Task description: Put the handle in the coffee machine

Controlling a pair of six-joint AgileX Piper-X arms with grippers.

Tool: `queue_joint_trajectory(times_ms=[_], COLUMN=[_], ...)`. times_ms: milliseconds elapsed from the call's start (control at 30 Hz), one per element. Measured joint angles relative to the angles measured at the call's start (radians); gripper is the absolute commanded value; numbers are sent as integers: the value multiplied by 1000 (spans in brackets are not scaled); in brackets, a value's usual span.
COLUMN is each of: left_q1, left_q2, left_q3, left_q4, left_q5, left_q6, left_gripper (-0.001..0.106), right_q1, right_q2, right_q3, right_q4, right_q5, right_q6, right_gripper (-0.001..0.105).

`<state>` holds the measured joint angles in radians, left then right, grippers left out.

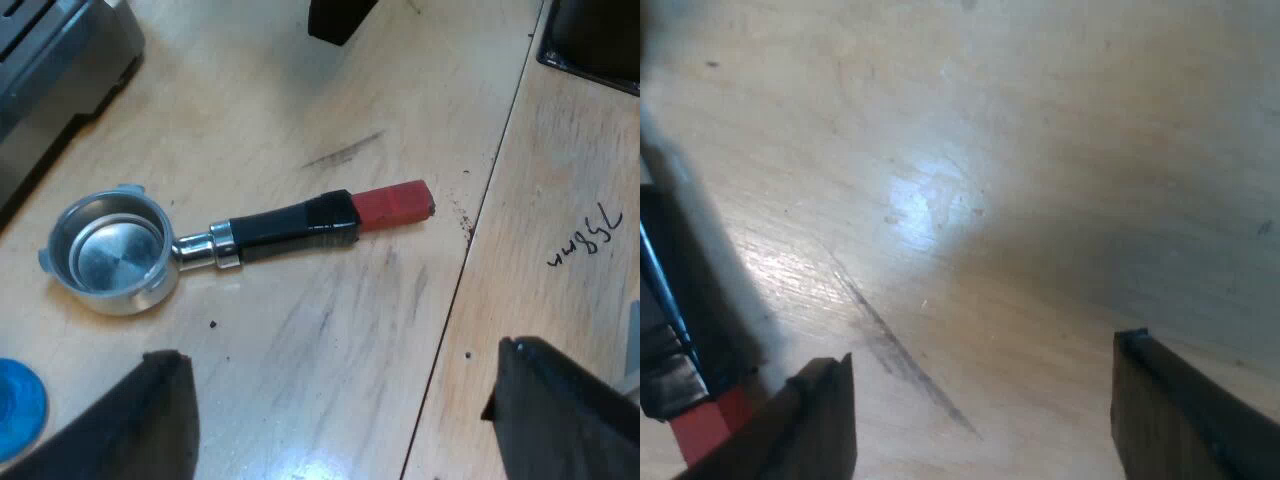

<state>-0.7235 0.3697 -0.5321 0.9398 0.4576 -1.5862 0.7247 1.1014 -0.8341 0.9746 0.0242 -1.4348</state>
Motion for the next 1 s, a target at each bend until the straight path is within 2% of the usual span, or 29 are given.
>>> queue_joint_trajectory(times_ms=[33,133,233,300,567,1000], left_q1=[0,0,0,0,0,0], left_q2=[0,0,0,0,0,0], left_q3=[1,3,3,3,3,3], left_q4=[0,-2,-2,-2,-2,-2], left_q5=[0,2,4,4,4,4], left_q6=[0,0,0,0,0,0], left_gripper=[64,64,64,64,64,64], right_q1=[0,0,0,8,88,94], right_q2=[2,21,50,67,123,234], right_q3=[3,6,6,6,6,6], right_q4=[-3,-7,-10,-12,-31,-58], right_q5=[0,-5,-24,-61,-45,-42], right_q6=[0,2,3,-2,-53,-148], right_gripper=[56,45,23,0,0,0])
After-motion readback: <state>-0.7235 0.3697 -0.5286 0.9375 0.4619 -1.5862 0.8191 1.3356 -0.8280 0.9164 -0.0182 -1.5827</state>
